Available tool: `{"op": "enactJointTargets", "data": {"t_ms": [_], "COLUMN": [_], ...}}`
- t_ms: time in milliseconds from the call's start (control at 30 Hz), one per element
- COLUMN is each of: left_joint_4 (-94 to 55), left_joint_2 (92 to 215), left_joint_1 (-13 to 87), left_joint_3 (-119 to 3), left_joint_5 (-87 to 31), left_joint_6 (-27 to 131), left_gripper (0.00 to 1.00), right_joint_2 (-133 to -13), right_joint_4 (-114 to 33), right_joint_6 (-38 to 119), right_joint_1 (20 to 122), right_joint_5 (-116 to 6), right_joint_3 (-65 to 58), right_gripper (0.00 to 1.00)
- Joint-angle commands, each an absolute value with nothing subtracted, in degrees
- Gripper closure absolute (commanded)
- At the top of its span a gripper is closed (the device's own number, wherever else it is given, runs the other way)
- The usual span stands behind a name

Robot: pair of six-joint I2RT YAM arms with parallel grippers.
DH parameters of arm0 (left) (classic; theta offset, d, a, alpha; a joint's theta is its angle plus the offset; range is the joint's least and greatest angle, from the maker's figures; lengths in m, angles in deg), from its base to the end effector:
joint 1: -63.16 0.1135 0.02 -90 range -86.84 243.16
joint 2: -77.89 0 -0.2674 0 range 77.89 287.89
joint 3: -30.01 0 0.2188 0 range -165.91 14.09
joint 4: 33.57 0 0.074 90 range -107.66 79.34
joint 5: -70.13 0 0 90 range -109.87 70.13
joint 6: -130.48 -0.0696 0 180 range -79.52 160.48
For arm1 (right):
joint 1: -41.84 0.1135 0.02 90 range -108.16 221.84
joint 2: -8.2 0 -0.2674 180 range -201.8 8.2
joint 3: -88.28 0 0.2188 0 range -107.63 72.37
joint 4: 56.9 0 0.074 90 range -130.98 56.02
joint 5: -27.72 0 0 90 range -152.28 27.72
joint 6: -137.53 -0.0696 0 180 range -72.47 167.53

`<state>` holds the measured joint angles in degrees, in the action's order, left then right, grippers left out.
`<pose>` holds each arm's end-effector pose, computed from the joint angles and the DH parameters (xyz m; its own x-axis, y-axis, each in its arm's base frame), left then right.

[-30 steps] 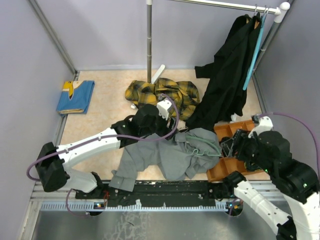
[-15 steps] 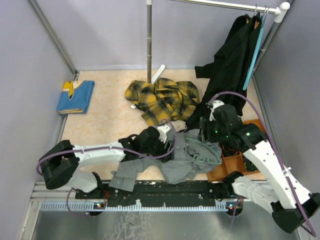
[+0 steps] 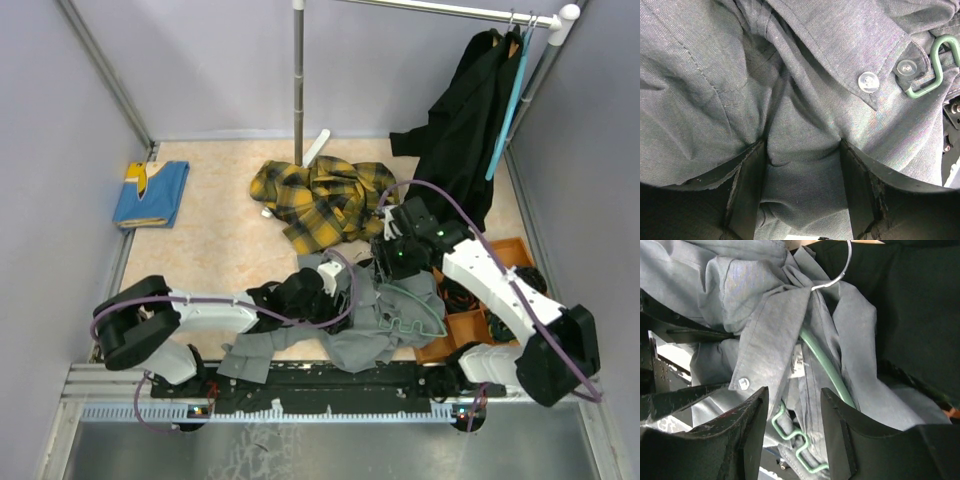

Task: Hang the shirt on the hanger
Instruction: Adjust the shirt on the hanger.

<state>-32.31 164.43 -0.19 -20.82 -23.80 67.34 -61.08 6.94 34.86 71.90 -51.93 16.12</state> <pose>0.1286 -0.2668 0.1664 -0.6546 0.2994 -0.6941 0.6955 0.5984 -0.3977 0.1782 0.1176 0.2500 -0.8629 -0.2501 -0.4391 -0.3884 0.8841 0.2597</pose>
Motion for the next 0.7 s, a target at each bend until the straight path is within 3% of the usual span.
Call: {"op": "enactJointTargets", "data": {"t_ms": [0,267,667], "left_joint_4": [-32.3,-32.3,-30.8], "left_joint_2": [165.5,164.5,162.8], "left_joint_1": [-1.3,-1.9,-2.9], "left_joint_3": [-18.3,-17.6,-18.3], "left_joint_5": [-24.0,-23.2,-20.6], "left_joint_6": [69.1,69.4,68.9], "left_gripper": [0.34,0.35,0.35], "right_joint_2": [-64.7,-68.3,-78.2], "right_joint_4": [-0.1,-18.3,-22.7], "right_joint_6": [36.8,23.5,17.9], "right_joint_1": [71.5,71.3,71.3], "right_joint_5": [-47.8,-56.0,-61.6], "right_joint_3": [16.5,21.1,21.2], "right_gripper": [0.54,0.52,0.56]}}
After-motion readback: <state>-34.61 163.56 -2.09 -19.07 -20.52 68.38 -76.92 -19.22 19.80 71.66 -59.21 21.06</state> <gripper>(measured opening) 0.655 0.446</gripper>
